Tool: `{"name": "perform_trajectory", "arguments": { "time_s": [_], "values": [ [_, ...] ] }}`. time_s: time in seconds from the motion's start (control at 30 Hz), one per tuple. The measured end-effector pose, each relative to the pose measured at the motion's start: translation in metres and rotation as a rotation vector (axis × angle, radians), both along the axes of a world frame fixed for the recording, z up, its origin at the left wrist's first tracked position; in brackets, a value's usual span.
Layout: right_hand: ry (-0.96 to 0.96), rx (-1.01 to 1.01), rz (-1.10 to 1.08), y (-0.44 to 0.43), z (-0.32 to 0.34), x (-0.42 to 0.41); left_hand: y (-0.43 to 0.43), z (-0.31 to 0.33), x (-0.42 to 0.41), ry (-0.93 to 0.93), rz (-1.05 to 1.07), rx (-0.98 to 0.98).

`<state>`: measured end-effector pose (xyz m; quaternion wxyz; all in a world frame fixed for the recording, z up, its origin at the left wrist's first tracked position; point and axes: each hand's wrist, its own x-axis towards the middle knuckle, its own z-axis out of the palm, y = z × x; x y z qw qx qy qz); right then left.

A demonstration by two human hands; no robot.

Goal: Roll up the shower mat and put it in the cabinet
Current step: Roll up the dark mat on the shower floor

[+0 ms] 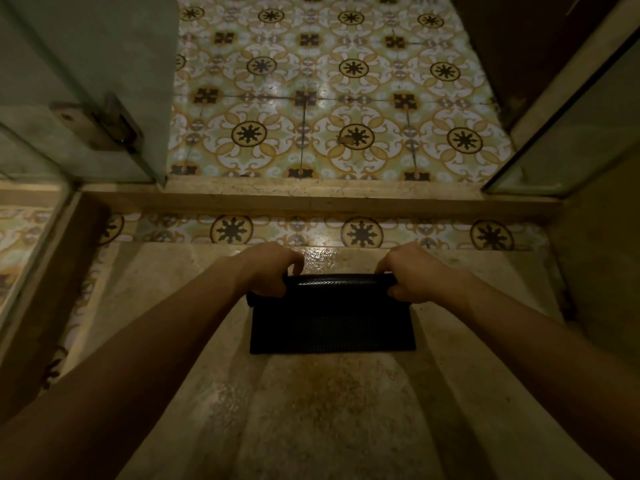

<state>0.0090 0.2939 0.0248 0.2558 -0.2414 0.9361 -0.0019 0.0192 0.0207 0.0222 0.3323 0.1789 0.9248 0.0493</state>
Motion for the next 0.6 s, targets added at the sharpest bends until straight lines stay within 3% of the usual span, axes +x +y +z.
{"name": "perform_trajectory", "arguments": {
  "time_s": [0.37, 0.47, 0.6],
  "values": [
    [-0.056, -0.018, 0.023, 0.003, 0.005, 0.008, 0.001, 0.002, 0.015, 0.106, -0.056, -0.047],
    [-0.165, -0.058, -0.049, 0.005, 0.007, 0.005, 0.0, 0.006, 0.014, 0.058, -0.05, -0.017],
    [-0.149, -0.113, -0.108, 0.01, 0.001, 0.01, 0.003, 0.004, 0.017, 0.085, -0.016, -0.04]
  ]
}}
